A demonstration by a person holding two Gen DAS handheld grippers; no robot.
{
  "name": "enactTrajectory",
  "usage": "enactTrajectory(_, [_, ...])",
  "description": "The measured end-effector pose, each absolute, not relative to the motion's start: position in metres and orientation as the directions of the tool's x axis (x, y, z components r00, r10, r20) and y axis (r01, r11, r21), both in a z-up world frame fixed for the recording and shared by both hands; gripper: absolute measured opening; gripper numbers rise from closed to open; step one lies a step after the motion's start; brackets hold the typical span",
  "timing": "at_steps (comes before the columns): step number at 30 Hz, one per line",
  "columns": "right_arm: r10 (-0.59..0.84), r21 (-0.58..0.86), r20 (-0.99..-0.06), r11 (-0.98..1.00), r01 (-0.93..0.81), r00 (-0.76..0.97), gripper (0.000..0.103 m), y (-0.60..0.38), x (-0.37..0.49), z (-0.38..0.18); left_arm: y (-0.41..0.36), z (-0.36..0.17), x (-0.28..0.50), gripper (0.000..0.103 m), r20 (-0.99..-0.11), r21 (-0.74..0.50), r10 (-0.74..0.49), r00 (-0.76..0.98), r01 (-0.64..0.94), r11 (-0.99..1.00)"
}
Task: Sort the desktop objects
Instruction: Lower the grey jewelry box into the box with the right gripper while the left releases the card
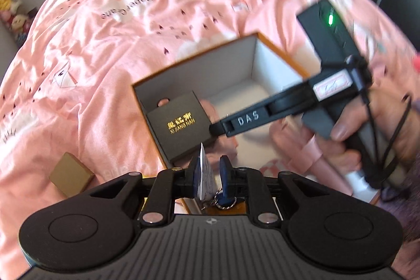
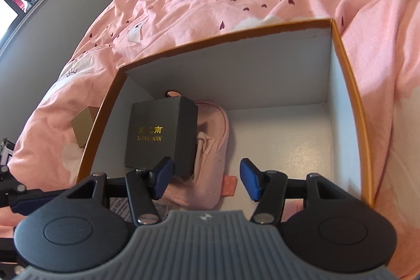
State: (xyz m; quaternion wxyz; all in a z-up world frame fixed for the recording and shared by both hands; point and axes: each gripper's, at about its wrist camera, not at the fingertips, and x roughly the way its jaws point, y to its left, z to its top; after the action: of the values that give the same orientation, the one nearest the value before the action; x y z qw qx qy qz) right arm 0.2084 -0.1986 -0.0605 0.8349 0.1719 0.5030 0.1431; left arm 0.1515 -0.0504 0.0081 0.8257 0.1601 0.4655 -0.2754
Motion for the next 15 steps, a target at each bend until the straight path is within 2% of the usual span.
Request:
enactTrajectory(7, [0.475,0.511,-0.782,0.859,-0.021,0.404,0.061,-0.196,0.217,-0.069,-0.012,0.026,0.153,0.021,-0.799,-0.074,-0.346,0.492,0.49,0.868])
enactTrajectory(10, [0.478,0.51,-0.788,0.86,-0.023,0.388,0.069,-0.189,0.221,-0.072,0.008,0.029,0.157,0.022,-0.785,-0.095,-0.335,0.52,0.434,0.896])
enactTrajectory(15, [0.488,0.514,-0.783,0.857,-0.04,0.385,0.07,-0.18,0.227,-0.073,0.043,0.022,0.164,0.022,-0.79,-0.121,-0.288,0.541,0.323,0.939])
